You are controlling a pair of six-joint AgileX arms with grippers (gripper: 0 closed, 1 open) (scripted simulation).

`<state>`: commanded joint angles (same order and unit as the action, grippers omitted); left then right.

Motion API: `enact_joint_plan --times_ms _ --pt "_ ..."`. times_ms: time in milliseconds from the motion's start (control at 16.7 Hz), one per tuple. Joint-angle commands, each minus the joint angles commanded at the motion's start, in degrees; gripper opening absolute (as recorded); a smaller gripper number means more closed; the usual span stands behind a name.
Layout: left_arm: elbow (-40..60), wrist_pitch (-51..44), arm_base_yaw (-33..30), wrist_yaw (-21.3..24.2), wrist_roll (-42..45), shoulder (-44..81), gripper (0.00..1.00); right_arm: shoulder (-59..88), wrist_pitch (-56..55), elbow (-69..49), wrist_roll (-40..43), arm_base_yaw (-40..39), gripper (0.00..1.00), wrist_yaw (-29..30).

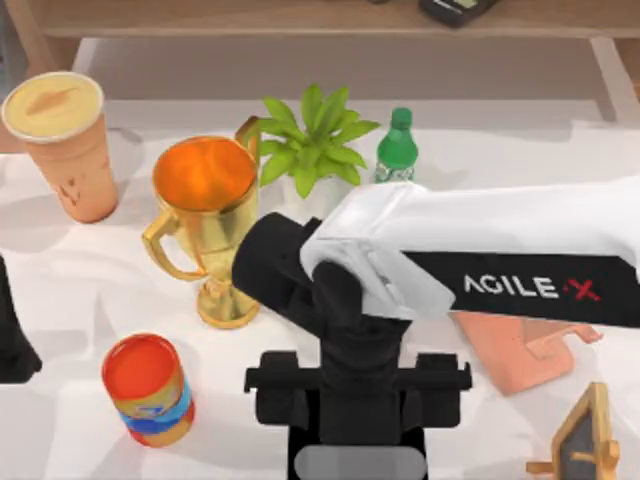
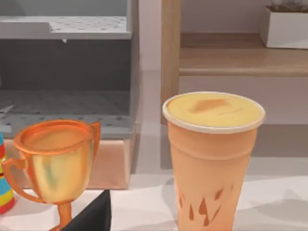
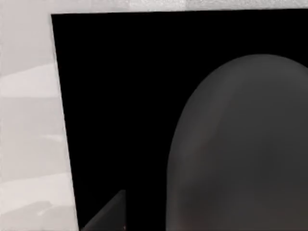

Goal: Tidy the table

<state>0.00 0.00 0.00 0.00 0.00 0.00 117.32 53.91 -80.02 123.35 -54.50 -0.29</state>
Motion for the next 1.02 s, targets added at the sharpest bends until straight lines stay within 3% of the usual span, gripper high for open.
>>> enact_joint_plan --times_ms 600,780,1020 --pt "0.0 0.0 0.0 0.0 0.0 0.0 1.00 -3.3 0.1 -2.8 -3.3 3.4 1.00 -0.3" --pt "0.0 0.0 0.0 0.0 0.0 0.0 1.00 -9.4 -0.1 -7.5 -11.7 10.8 1.00 -1.1" --pt "0.0 0.0 0.0 0.0 0.0 0.0 1.00 -16.4 0.5 -11.7 -30.9 25.2 1.00 -2.9"
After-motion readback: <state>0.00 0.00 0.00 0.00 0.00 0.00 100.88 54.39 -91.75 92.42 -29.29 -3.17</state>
